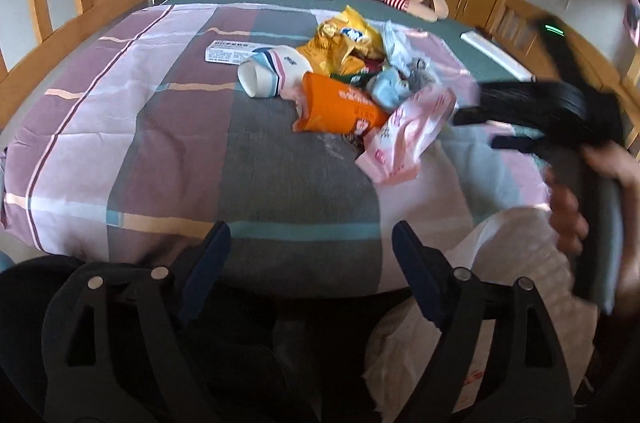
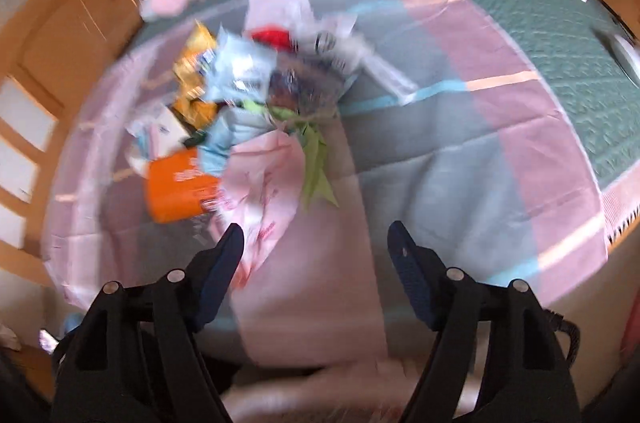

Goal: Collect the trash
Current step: 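Reach the left tool toward the orange bottle while the right tool grasps the pink bag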

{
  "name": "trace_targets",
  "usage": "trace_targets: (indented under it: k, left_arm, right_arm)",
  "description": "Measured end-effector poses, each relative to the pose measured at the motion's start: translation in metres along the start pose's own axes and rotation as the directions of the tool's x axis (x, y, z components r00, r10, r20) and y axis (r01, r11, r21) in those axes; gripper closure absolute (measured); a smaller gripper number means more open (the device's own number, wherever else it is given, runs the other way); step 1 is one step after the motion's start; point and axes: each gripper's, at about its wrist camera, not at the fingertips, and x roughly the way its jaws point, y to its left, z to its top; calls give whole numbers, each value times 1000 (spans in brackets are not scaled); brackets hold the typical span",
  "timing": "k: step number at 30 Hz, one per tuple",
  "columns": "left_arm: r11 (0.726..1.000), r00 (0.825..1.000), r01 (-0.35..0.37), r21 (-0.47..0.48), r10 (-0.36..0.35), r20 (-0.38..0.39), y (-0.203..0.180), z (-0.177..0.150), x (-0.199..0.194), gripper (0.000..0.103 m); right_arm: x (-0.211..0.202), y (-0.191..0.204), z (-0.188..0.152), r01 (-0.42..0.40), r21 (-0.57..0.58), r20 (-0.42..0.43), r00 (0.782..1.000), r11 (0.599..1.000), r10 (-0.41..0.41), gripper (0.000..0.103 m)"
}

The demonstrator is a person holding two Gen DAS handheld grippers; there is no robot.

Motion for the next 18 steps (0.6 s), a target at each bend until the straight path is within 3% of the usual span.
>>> trace_targets:
  k: [3,5,6,8,10,13,18]
  left_arm:
    - [999,999,35,-18,-35,21,8,0,-5,20]
    - [998,998,52,-26,-51,36,10,-2,-7,20]
    - [998,998,55,-28,-54,39,11,-2,-8,20]
    - [998,998,55,-30,-54,40,11,-2,-8,20]
    - [998,997,61,-32,-59,41,11,-1,-8,20]
    - [997,996,71,-35,-69,47,12,-1,-9,20]
    - [996,995,85,-34,-82,60,12,-1,-12,20]
  right_arm:
    - [28,8,13,13,16,-32,999,1000,-13,29]
    - [35,12,18,-8,22,-35,999,1000,8,56]
    - [35,14,19,-18,22,-35,999,1000,19,59]
    - [32,18,19,-54,18,-23,998,998,55,81]
    - [25,24,17,-67,-5,-9,998,998,67,91]
    - [5,30,14,-82,-58,47,995,995,85,99]
    - [-19,27,15,-133,-69,121,983,989,141,99]
